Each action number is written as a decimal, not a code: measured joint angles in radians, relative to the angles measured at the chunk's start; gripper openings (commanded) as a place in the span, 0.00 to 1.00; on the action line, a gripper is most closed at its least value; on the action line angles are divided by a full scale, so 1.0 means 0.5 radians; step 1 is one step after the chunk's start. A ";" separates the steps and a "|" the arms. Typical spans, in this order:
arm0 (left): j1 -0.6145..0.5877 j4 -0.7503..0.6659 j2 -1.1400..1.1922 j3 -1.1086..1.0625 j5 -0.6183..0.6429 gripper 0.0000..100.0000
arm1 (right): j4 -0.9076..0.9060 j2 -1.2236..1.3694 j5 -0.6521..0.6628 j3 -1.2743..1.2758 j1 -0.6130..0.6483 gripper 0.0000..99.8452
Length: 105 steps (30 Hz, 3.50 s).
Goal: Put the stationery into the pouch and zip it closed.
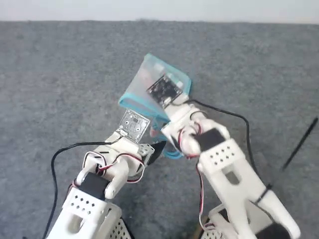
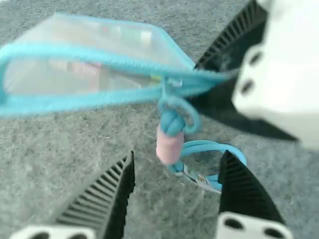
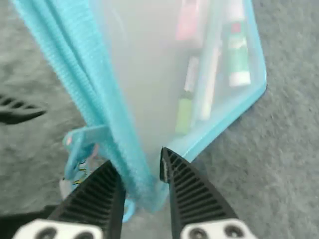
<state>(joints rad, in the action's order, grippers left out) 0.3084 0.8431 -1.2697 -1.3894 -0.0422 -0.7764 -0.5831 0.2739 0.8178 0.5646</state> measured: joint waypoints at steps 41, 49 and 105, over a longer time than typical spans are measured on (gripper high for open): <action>-0.617 -0.460 0.003 -0.233 0.000 0.01 | 0.160 0.184 0.245 0.147 -0.559 0.01; -0.611 -0.460 0.003 -0.233 0.000 0.01 | 0.160 0.190 0.285 0.144 -0.740 0.01; -0.540 -0.249 -0.368 -0.285 0.129 0.34 | -0.565 -2.133 0.144 1.402 -0.718 0.05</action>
<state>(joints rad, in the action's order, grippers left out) 0.0384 0.7188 -1.4538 -1.5321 0.0222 -1.0587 -1.6494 0.3460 1.5190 0.2056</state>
